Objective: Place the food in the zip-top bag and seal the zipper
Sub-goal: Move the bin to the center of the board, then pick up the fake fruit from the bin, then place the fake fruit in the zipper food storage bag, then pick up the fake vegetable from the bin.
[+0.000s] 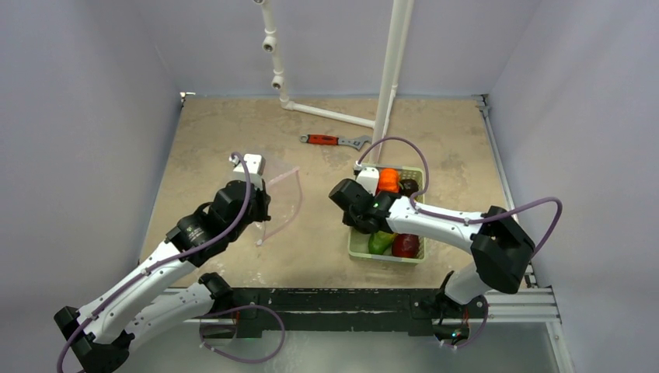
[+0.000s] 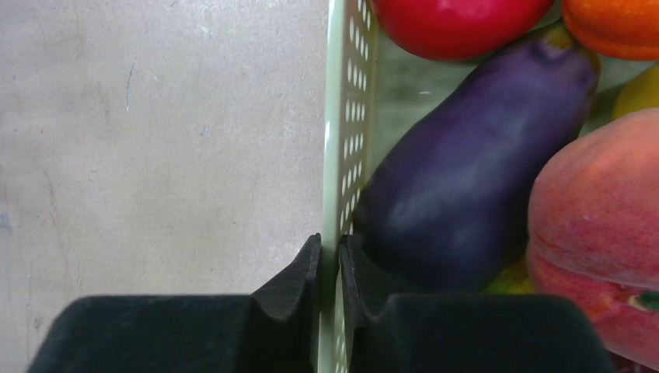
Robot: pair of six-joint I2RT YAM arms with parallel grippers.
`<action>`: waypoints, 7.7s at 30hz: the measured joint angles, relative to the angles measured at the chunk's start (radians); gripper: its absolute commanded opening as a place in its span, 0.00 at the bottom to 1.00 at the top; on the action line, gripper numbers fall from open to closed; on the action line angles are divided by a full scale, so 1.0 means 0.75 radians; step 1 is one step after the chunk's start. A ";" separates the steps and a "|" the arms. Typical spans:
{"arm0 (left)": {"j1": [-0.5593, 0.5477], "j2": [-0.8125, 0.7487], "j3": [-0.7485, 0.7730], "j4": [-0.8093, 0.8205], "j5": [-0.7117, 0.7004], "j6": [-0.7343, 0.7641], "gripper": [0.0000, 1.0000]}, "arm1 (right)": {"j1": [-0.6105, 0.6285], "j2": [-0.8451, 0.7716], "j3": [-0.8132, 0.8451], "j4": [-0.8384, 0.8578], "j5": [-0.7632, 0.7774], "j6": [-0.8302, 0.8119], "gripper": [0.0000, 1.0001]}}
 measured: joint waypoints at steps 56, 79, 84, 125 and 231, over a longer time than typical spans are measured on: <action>0.000 -0.075 0.000 -0.100 -0.283 -0.071 0.00 | 0.150 0.414 0.429 0.203 -0.108 -0.275 0.14; 0.001 0.007 0.000 -0.098 -0.268 -0.070 0.00 | 0.112 0.145 0.429 0.187 0.001 -0.373 0.77; 0.001 0.010 0.000 -0.096 -0.247 -0.069 0.00 | 0.060 0.113 0.409 0.136 0.036 -0.382 0.89; 0.007 0.021 0.000 -0.078 -0.179 -0.058 0.00 | -0.140 0.255 0.254 0.249 -0.001 -0.458 0.62; 0.071 0.041 -0.001 -0.020 -0.066 -0.003 0.00 | 0.132 0.038 0.241 0.703 -0.272 -0.644 0.95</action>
